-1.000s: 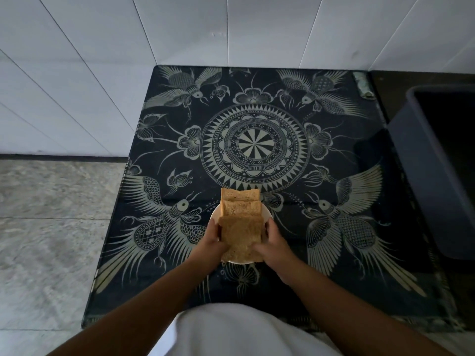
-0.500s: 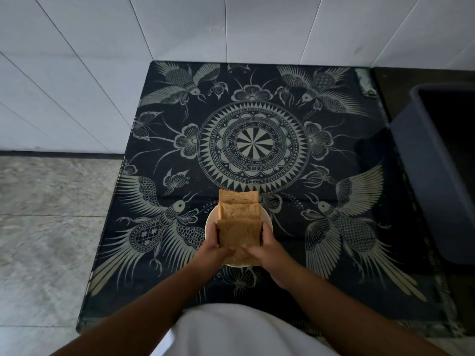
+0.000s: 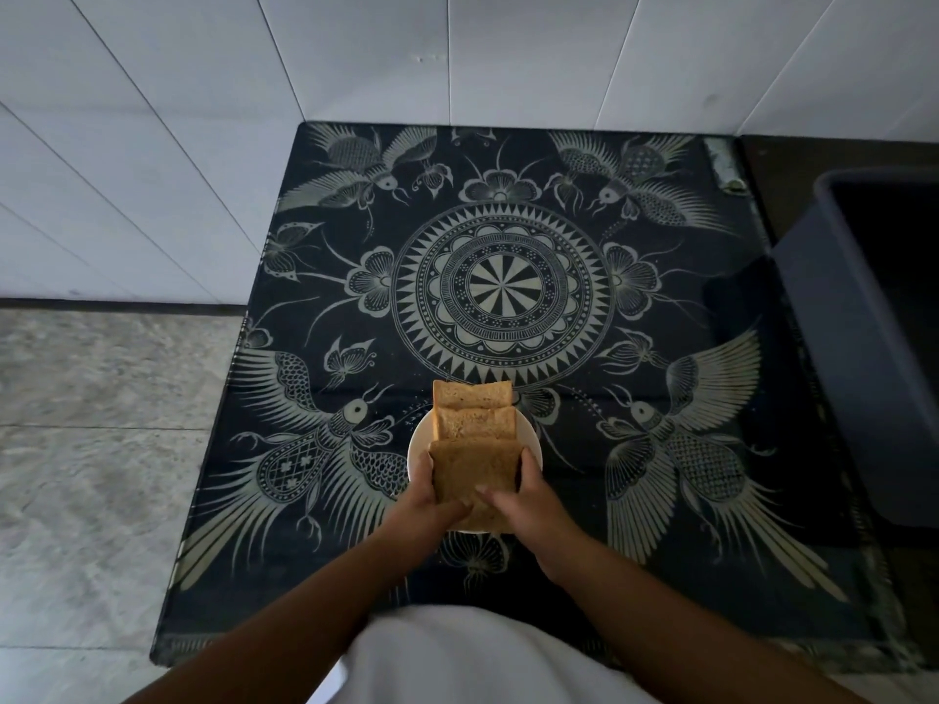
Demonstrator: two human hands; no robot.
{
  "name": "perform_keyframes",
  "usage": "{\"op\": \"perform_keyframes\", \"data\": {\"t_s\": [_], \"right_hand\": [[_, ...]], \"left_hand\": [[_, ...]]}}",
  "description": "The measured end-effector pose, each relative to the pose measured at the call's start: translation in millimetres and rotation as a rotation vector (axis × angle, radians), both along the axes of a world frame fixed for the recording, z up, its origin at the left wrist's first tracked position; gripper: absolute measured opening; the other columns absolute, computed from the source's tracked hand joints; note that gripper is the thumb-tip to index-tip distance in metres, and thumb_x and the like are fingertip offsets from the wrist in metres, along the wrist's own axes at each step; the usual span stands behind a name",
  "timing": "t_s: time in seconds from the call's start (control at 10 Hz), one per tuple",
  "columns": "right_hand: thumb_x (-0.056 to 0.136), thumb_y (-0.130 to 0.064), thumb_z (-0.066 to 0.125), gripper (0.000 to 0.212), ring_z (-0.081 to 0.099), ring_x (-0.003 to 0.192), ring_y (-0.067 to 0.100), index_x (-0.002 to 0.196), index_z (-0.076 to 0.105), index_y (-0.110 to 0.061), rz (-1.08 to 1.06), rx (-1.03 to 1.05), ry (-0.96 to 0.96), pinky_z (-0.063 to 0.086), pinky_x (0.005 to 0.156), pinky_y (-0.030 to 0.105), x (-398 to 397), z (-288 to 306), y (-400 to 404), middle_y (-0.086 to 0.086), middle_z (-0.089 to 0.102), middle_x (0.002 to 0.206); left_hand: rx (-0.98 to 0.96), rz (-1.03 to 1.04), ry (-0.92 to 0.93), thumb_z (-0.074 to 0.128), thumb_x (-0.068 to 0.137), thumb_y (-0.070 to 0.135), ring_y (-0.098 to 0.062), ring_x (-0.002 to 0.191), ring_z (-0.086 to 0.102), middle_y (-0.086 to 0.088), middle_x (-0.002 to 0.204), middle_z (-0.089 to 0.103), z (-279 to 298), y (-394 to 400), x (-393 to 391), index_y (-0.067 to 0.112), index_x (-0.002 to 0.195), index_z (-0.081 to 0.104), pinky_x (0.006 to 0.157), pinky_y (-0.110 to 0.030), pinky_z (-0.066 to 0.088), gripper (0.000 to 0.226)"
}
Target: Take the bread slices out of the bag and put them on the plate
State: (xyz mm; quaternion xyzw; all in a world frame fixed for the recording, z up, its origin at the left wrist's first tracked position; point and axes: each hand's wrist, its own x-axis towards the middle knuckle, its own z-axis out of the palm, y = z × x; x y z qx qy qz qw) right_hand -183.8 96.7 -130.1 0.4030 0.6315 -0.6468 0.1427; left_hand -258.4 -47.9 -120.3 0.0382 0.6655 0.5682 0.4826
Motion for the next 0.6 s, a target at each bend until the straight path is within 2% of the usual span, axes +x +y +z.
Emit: {"op": "perform_keyframes", "data": {"t_s": [0.1, 0.2, 0.3, 0.4, 0.5, 0.6], "right_hand": [[0.091, -0.025, 0.068, 0.068, 0.057, 0.099, 0.006, 0.146, 0.029, -0.031, -0.076, -0.019, 0.032, 0.048, 0.072, 0.023, -1, 2, -4, -0.005, 0.057, 0.127], [0.09, -0.023, 0.068, 0.065, 0.06, 0.109, 0.017, 0.145, 0.033, -0.029, -0.121, -0.06, 0.032, 0.053, 0.088, 0.038, -3, 3, -7, -0.001, 0.06, 0.127], [0.089, -0.022, 0.069, 0.061, 0.062, 0.111, 0.021, 0.142, 0.038, -0.026, -0.106, -0.071, 0.038, 0.054, 0.092, 0.043, -2, 4, -5, 0.002, 0.063, 0.126], [0.088, -0.027, 0.07, 0.065, 0.06, 0.114, 0.02, 0.143, 0.036, -0.028, -0.009, 0.006, 0.006, 0.052, 0.096, 0.044, 0, 7, 1, 0.0, 0.061, 0.13], [0.083, -0.029, 0.072, 0.073, 0.055, 0.123, 0.017, 0.144, 0.032, -0.035, 0.139, 0.191, 0.042, 0.048, 0.097, 0.039, 1, 16, 9, -0.009, 0.057, 0.133], [0.084, -0.04, 0.071, 0.086, 0.033, 0.142, 0.022, 0.151, 0.02, -0.028, 0.327, 0.564, 0.069, 0.034, 0.105, 0.038, 2, 29, 20, -0.001, 0.033, 0.156]], "left_hand": [[0.037, 0.094, -0.043, 0.055, 0.091, -0.004, -0.025, 0.108, 0.063, -0.012, 0.123, 0.058, 2, 4, 0, 0.016, 0.138, 0.03, 0.082, -0.033, 0.057, 0.057], [0.038, 0.109, -0.082, 0.054, 0.092, -0.003, -0.025, 0.108, 0.061, -0.013, 0.122, 0.058, 4, 6, -2, 0.016, 0.136, 0.032, 0.079, -0.029, 0.056, 0.053], [0.029, 0.069, -0.075, 0.055, 0.093, -0.001, -0.025, 0.11, 0.059, -0.013, 0.124, 0.057, 3, 3, -4, 0.014, 0.139, 0.028, 0.088, -0.036, 0.054, 0.056], [0.011, -0.027, 0.05, 0.06, 0.09, 0.005, -0.023, 0.119, 0.053, -0.004, 0.131, 0.051, 10, 0, -6, 0.022, 0.145, 0.023, 0.095, -0.04, 0.051, 0.068], [-0.175, -0.186, 0.399, 0.063, 0.084, 0.03, -0.026, 0.144, 0.014, 0.009, 0.151, 0.019, 12, -5, -15, 0.034, 0.149, 0.015, 0.112, -0.055, 0.024, 0.081], [-0.373, -0.246, 0.677, 0.063, 0.088, 0.044, -0.025, 0.147, -0.011, -0.002, 0.162, -0.008, 18, -13, -32, 0.028, 0.153, 0.007, 0.115, -0.055, 0.008, 0.087]]}}
